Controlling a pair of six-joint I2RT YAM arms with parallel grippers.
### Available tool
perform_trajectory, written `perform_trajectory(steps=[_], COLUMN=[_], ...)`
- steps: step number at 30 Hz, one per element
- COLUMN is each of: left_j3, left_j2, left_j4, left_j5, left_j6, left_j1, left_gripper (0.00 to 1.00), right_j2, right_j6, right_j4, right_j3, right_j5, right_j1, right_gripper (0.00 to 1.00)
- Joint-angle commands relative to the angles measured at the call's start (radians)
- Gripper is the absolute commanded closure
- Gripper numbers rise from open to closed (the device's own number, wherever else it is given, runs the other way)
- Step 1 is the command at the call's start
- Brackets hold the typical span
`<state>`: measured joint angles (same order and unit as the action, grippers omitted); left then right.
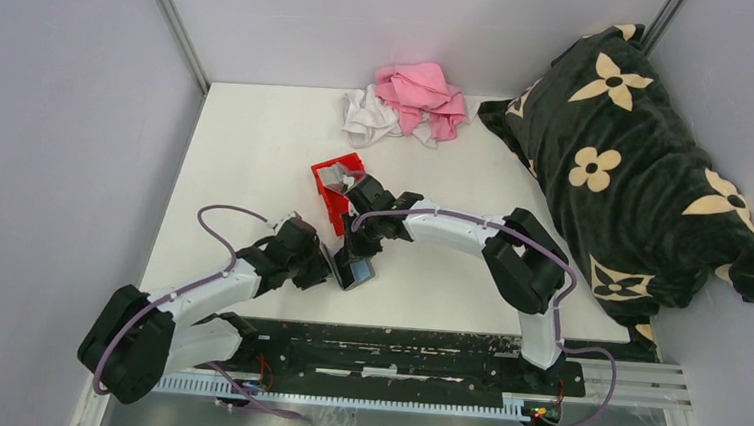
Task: Put the credit cards into the card holder
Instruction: Adjust the card holder at the center of the board.
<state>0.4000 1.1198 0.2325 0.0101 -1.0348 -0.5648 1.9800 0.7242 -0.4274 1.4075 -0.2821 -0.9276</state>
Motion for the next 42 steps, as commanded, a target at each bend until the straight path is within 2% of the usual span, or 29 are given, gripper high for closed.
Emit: perform_trajectory(steps=[1,9,13,30,42], left_j3=[0.048,0.126,0.163,0.237,0.234], left_j2=[-0.082,-0.317,-0.376,-0.411,-0.346], left_j4=[0.293,0.498,0.557,0.569,0.483], left_j5=[0.053,0.146,0.180,0.208,0.223], left_j6=[-0.012,-0.101,-0.118,-0.180,-0.181], left_j1=[-0.014,-0.015,-0.015,-0.017,-0.019], left_gripper=[0.57,0.54,0.54,0.53,0.44], right_j2=[0.024,0.036,0.045,0.052,0.042], right_j6=[-0.036,-0.062,-0.074,-0.089,-0.094], right_j4=[0.018,-0.019,-0.037,-0.051,-0.067], right_j3=[0.055,0.090,0.106,0.118,0.143], right_j5=[0.019,0.049,0.058,0.069,0.080], right_j1=[-0.036,-0.055,-0.065,-0.076,-0.089], right_gripper=[0.99,0.99,0.99,0.99,0.99])
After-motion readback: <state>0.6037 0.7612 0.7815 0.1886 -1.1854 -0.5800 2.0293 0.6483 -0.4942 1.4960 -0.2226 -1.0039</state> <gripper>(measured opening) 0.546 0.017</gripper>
